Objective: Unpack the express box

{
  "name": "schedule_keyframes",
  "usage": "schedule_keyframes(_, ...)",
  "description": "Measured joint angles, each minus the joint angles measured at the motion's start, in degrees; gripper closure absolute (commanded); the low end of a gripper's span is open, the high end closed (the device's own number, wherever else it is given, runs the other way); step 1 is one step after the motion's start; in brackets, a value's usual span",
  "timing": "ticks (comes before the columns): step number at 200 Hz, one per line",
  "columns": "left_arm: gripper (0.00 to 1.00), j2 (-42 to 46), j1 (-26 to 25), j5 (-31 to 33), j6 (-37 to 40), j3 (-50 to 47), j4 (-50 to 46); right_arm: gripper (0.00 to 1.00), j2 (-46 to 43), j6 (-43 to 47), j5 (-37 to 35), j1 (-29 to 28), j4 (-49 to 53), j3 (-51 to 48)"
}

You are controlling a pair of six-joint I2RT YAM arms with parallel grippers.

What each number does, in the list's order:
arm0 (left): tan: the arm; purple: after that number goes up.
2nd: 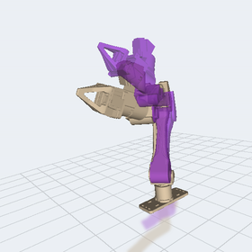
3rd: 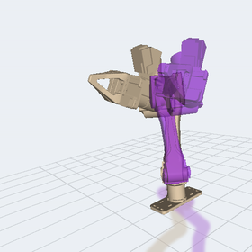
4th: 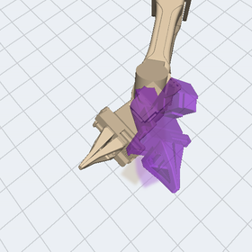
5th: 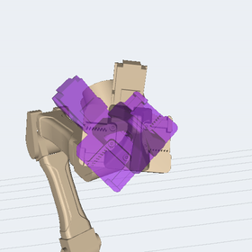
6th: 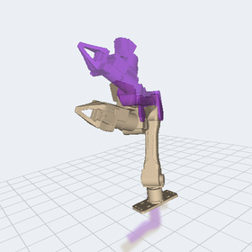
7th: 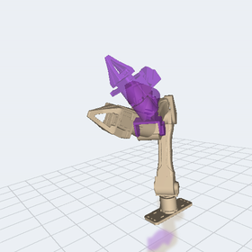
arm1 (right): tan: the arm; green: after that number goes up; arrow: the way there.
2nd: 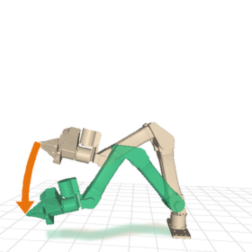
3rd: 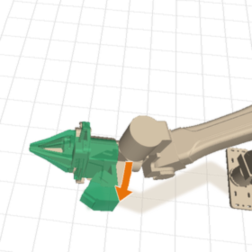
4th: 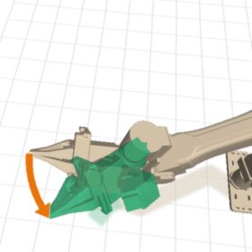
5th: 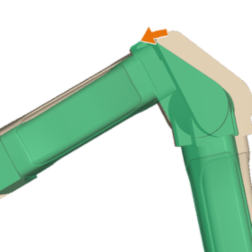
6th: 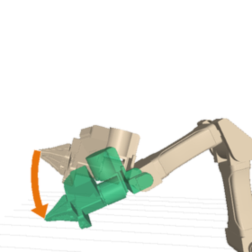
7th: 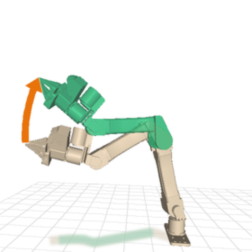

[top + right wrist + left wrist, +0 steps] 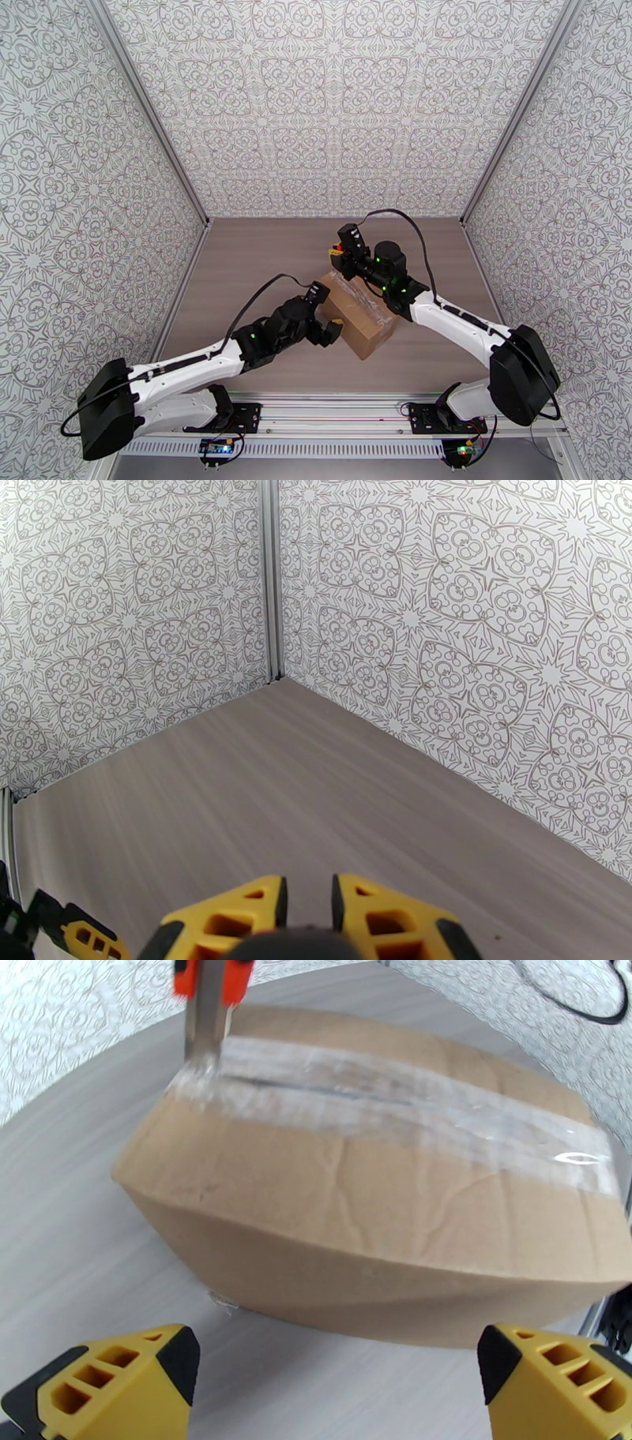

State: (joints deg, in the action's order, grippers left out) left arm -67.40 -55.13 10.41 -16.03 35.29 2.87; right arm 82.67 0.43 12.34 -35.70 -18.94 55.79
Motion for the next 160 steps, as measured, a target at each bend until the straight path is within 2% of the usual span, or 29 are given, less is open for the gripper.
schedule_keyframes(28,0.01,-3.0,1.1,-0.7,-2.0,-2.1,6.1,1.0,-0.6,0.0,-0.4,0.0,0.2,-0.3)
schedule_keyframes(61,0.01,-4.4,7.6,-4.9,-3.3,-2.5,10.0,1.0,-0.5,-0.2,-1.3,0.0,0.2,-0.3)
schedule_keyframes(125,0.01,1.2,19.8,-12.8,-0.5,-2.5,9.3,1.0,3.3,-1.1,-3.1,-0.3,-0.2,3.1)
schedule_keyframes(160,0.01,4.2,23.8,-16.2,2.6,-2.5,6.7,1.0,7.3,-1.1,-5.4,-1.0,-0.9,6.8)
